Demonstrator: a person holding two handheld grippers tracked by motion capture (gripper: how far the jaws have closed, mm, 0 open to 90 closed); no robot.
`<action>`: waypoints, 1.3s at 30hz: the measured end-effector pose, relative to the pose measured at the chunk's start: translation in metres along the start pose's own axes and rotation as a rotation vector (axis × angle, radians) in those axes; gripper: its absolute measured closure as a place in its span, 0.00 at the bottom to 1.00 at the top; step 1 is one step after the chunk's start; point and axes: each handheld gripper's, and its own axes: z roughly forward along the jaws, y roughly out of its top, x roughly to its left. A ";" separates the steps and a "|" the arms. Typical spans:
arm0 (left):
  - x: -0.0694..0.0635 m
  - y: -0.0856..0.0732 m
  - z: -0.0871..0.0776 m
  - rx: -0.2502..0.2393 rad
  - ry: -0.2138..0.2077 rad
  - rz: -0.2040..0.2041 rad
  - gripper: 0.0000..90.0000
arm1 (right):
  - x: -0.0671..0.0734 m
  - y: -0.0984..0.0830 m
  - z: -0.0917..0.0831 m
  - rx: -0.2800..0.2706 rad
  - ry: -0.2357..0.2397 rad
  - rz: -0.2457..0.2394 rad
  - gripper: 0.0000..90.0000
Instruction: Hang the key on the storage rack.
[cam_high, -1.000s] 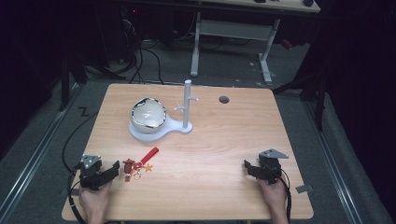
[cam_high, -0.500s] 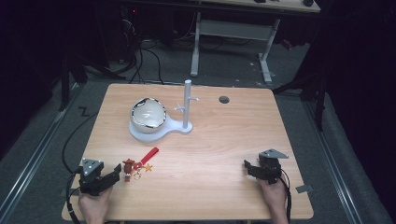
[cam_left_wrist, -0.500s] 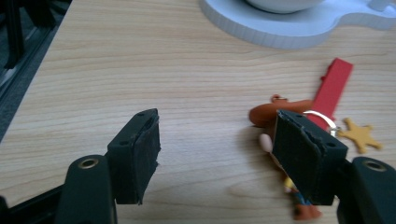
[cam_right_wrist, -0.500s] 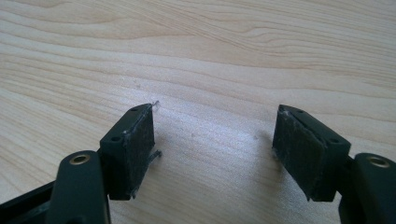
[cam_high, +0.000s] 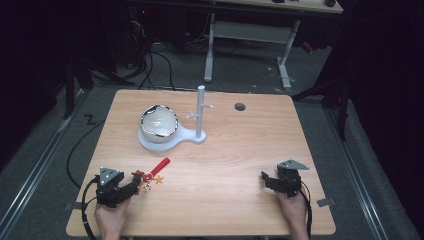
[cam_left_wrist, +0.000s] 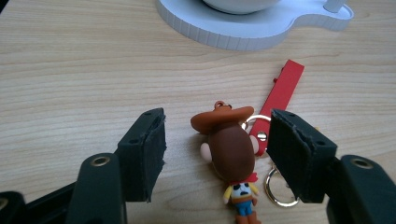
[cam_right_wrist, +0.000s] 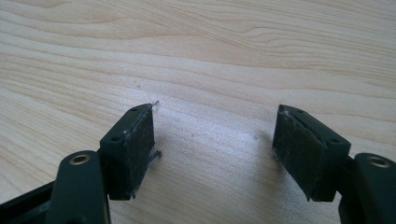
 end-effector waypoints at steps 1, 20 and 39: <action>0.000 0.000 0.002 0.002 -0.003 -0.001 0.43 | 0.000 0.000 0.000 0.000 0.000 0.000 0.33; -0.003 -0.007 0.021 0.061 -0.018 0.006 0.54 | 0.000 0.000 0.000 0.000 0.000 0.000 0.33; -0.007 -0.009 0.021 0.046 -0.018 0.043 0.63 | 0.000 0.000 0.000 -0.001 0.001 -0.001 0.33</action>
